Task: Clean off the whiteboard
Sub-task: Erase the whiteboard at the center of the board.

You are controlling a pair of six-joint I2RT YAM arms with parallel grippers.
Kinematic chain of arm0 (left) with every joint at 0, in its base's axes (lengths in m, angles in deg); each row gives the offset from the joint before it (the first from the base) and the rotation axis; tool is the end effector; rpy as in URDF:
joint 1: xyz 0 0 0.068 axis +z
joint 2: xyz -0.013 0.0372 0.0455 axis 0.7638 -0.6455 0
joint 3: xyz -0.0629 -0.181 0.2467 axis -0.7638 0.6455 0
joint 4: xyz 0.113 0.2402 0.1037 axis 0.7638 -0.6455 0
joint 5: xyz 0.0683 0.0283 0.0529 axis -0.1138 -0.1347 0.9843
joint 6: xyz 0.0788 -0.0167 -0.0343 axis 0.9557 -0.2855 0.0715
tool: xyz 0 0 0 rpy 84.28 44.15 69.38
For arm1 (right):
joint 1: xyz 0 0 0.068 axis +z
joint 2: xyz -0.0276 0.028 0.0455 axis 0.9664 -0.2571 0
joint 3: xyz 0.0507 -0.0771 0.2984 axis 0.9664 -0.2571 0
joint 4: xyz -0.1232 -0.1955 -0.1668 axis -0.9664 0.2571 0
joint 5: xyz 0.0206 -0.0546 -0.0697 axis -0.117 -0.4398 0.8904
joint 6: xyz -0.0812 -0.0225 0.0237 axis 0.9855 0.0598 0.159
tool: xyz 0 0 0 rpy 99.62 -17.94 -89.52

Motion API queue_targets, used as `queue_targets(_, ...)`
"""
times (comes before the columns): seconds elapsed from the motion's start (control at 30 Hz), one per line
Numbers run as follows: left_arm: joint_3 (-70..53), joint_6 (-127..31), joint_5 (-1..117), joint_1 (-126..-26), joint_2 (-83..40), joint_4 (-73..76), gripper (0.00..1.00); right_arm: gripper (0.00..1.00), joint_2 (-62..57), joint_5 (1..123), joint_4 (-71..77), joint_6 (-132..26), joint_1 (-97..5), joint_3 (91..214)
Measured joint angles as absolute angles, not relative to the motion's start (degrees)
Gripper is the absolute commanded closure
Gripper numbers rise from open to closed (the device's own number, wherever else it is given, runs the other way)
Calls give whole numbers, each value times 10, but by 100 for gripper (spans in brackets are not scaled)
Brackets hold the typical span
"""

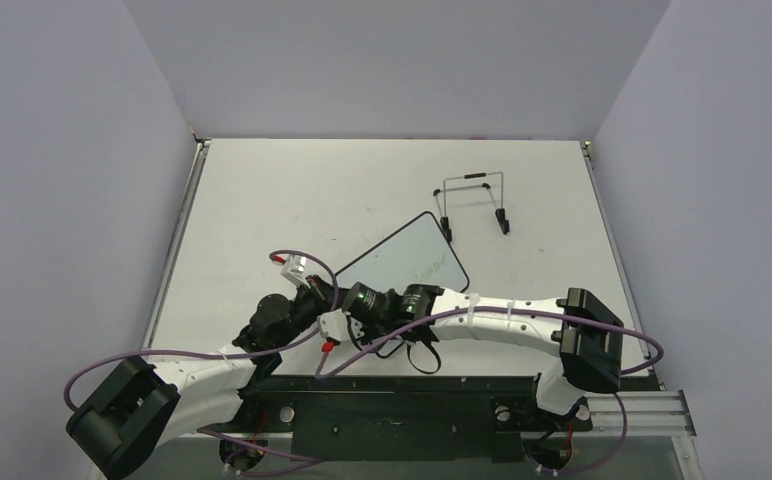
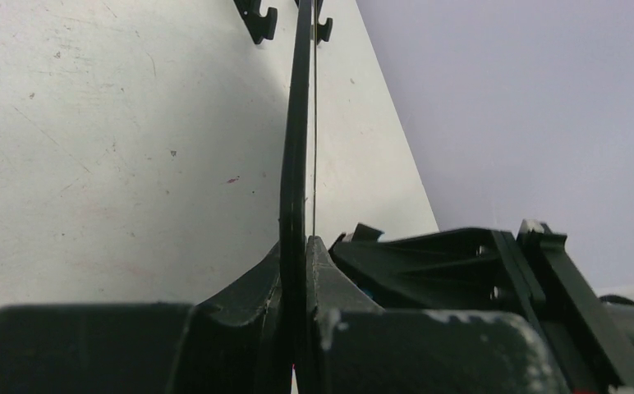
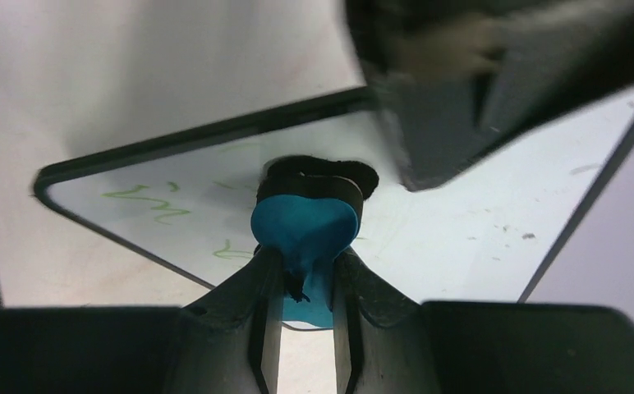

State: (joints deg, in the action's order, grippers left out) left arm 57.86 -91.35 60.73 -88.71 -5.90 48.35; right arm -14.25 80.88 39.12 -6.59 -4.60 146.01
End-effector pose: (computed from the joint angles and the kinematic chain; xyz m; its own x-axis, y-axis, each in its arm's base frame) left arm 0.1701 -0.1467 0.1793 -0.6122 -0.5532 -0.5650 0.3425 0.4584 -0.8201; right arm 0.1412 0.3526 0.2340 0.3457 -0.8978 -0.2728 -0.8717 -0.1996 -0.4476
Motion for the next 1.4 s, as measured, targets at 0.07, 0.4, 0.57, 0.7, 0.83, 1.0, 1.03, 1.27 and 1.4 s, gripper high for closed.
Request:
queue_targets(0.07,579,-913,606,-887,-59,483,100,100,-142,809,392,-59,-31,1453)
queue_targets(0.4,579,-914,595,-888,-62,487,100,100,-139,820,399,-44,6,1440)
queue_targets(0.57,579,-917,595,-888,-64,489,100,100,-146,848,390,-56,-1,1459)
queue_targets(0.7,579,-917,594,-888,-64,489,100,100,-146,859,383,-65,-5,1460)
queue_targets(0.83,578,-918,593,-888,-67,490,100,100,-146,860,384,-63,-4,1460)
queue_targets(1.0,578,-917,591,-888,-67,490,100,100,-143,850,392,-31,8,1443)
queue_targets(1.03,578,-917,591,-888,-67,490,100,100,-142,845,399,-25,11,1437)
queue_targets(1.27,578,-917,590,-888,-67,490,100,100,-141,836,423,-24,8,1425)
queue_targets(1.4,578,-917,590,-887,-67,491,100,100,-143,843,421,-53,-15,1441)
